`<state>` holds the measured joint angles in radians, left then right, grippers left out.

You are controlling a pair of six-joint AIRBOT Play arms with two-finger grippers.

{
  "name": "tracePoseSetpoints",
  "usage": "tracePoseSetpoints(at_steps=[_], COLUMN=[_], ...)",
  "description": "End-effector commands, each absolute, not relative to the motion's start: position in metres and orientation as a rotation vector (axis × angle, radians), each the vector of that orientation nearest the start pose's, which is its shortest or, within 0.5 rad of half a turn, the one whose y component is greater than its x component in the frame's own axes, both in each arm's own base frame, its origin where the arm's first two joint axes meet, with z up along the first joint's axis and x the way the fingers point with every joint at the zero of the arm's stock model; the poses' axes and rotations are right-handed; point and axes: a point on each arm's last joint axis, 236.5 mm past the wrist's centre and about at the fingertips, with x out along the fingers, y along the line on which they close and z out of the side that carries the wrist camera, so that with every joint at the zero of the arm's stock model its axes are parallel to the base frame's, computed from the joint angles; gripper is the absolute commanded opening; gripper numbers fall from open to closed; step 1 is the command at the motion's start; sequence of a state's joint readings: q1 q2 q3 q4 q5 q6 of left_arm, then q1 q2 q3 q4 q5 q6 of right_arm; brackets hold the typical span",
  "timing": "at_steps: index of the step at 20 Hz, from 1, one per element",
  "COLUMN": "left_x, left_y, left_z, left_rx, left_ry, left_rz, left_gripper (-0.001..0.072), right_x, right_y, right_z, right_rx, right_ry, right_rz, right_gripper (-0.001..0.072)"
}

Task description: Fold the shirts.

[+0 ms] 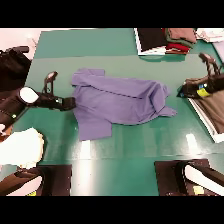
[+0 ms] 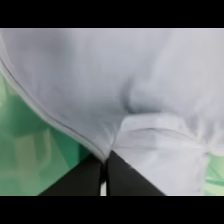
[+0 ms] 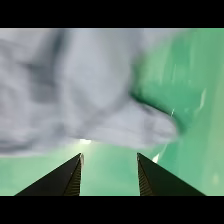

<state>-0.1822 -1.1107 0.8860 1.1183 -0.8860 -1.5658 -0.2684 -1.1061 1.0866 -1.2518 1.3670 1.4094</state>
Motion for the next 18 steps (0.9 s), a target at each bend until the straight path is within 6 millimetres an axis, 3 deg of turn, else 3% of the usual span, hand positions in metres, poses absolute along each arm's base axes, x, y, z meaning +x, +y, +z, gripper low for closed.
tracePoseSetpoints(at_steps=[1, 3, 6, 10, 12, 13, 15, 17, 18], left_x=[0.367, 0.367, 0.366, 0.366, 0.364, 0.362, 0.359, 0.360, 0.364], left_y=[-0.137, -0.137, -0.137, -0.137, -0.138, -0.138, -0.138, -0.139, -0.139], left_z=[0.042, 0.042, 0.042, 0.042, 0.041, 0.040, 0.039, 0.053, 0.072], left_rx=[-0.290, -0.294, -0.295, -0.295, -0.293, -0.292, -0.291, -0.286, -0.283], left_ry=[1.068, 1.068, 1.071, 1.074, 1.084, 1.090, 1.104, 1.081, 1.030], left_rz=[-0.317, -0.318, -0.319, -0.320, -0.321, -0.323, -0.326, -0.336, -0.345], left_gripper=[0.0024, 0.0023, 0.0024, 0.0023, 0.0024, 0.0024, 0.0024, 0.0023, 0.0023], right_x=[0.287, 0.280, 0.280, 0.284, 0.286, 0.287, 0.288, 0.294, 0.299], right_y=[-0.053, -0.054, -0.028, 0.000, 0.012, 0.016, 0.022, 0.022, 0.021], right_z=[-0.007, -0.033, -0.060, -0.087, -0.091, -0.089, -0.080, -0.060, -0.043], right_rx=[0.486, 0.612, 0.740, 0.688, 0.648, 0.632, 0.580, 0.557, 0.534], right_ry=[1.385, 1.405, 1.473, 1.560, 1.571, 1.570, 1.544, 1.479, 1.428], right_rz=[-0.038, -0.029, 0.073, 0.139, 0.165, 0.177, 0.218, 0.224, 0.227], right_gripper=[0.0441, 0.0471, 0.0469, 0.0447, 0.0439, 0.0349, 0.0046, 0.0015, 0.0015])
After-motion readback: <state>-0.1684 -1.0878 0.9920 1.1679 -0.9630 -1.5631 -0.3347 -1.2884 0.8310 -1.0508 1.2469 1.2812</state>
